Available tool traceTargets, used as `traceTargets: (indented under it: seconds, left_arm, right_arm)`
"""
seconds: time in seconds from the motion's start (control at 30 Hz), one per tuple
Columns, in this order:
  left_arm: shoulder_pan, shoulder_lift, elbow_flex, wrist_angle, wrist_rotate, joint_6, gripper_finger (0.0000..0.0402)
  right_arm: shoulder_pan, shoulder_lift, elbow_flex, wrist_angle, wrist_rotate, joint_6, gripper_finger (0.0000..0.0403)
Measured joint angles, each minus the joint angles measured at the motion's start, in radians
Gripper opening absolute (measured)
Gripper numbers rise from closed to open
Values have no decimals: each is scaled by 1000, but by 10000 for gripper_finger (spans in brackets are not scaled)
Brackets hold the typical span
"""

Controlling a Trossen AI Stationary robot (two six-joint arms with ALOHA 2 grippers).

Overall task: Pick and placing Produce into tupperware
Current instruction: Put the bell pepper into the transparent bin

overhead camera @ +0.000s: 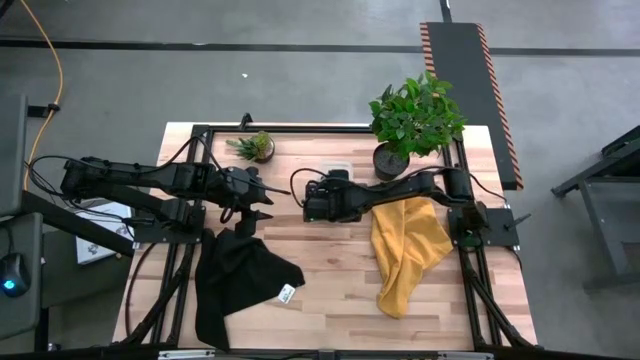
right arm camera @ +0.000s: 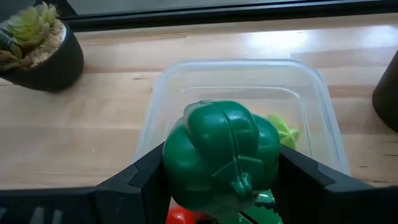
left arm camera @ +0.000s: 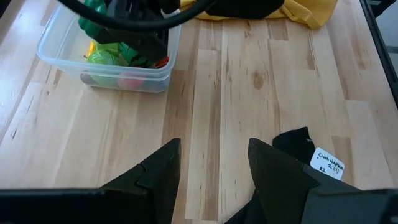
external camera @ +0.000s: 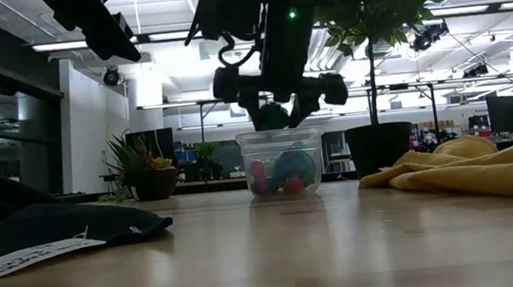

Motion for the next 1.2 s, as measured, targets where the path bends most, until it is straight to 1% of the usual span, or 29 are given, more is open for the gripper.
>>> traceTargets:
  seconds: [0.1, 0.2, 0.37, 0.47, 0.97, 1.2]
  left_arm:
    - [0, 0, 0, 0, 0, 0, 177]
    - [0, 0, 0, 1, 0, 0, 177]
    - [0, 0, 0, 1, 0, 0, 177]
    - [0, 0, 0, 1, 0, 0, 177]
    - [0, 0, 0, 2, 0, 6, 177]
    - [0, 0, 0, 3, 0, 8, 177]
  right_arm:
    - [-3, -1, 0, -1, -9, 0, 209]
    - [-16, 1, 0, -4, -49, 0, 209]
    - [-25, 6, 1, 4, -54, 2, 209]
    - [-28, 6, 1, 3, -87, 0, 209]
    - [-35, 6, 1, 4, -132, 0, 209]
    - [-35, 6, 1, 13, -129, 0, 209]
